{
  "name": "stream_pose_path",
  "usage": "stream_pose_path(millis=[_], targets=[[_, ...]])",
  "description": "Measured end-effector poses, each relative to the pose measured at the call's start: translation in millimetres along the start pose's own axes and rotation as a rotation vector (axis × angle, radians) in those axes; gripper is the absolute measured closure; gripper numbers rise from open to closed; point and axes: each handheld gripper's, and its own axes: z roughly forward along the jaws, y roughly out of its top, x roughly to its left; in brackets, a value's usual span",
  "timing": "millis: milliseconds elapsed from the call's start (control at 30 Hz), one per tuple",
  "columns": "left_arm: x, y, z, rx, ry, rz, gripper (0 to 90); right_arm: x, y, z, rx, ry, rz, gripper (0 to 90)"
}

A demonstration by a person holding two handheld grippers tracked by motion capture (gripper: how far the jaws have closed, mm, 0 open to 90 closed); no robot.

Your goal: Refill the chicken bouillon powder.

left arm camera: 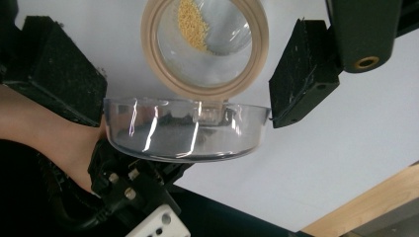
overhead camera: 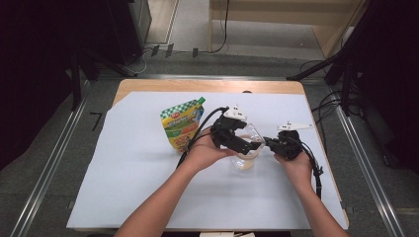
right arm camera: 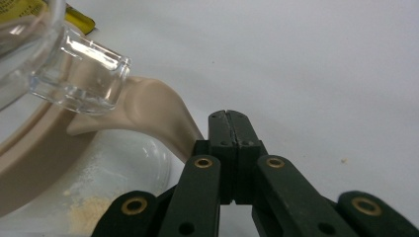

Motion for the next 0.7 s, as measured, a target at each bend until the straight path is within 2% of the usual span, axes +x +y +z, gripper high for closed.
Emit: stream_pose_path(millis=[67,100,133,167,300,433,700], targets=[[0.3,4.1,-2.4,-0.017,0.002,0.002,20.3,0.0,0.0,0.0,0.0,0.0,0.001,90.0],[0.9,4.9,-4.7,-0.027,0.011,0.01,39.5,-0.1,0.0,-0.2,-0.002,0.003,0.001,90.0],[1.9,6.6,-4.0,-0.028,0.009,0.007,43.5,-0.5,-0.1,-0.3,-0.007,0.005,0.002,90.0],[3.0,8.0,-2.3,-0.009,0.007,0.0,38.7,-0.2,-0.1,-0.7,-0.009,0.002,0.009,90.0],[3.2,8.4,4.9,0.023,0.009,0.007,45.1,-0.7,-0.2,-1.3,-0.011,0.011,0.009,90.0],[2.4,8.2,6.1,0.034,0.005,0.007,45.5,-1.2,-0.3,-2.2,-0.011,0.015,0.004,90.0],[4.8,5.4,-7.5,0.038,-0.018,-0.006,46.2,-3.4,-4.0,-20.5,-0.03,0.004,0.025,90.0]])
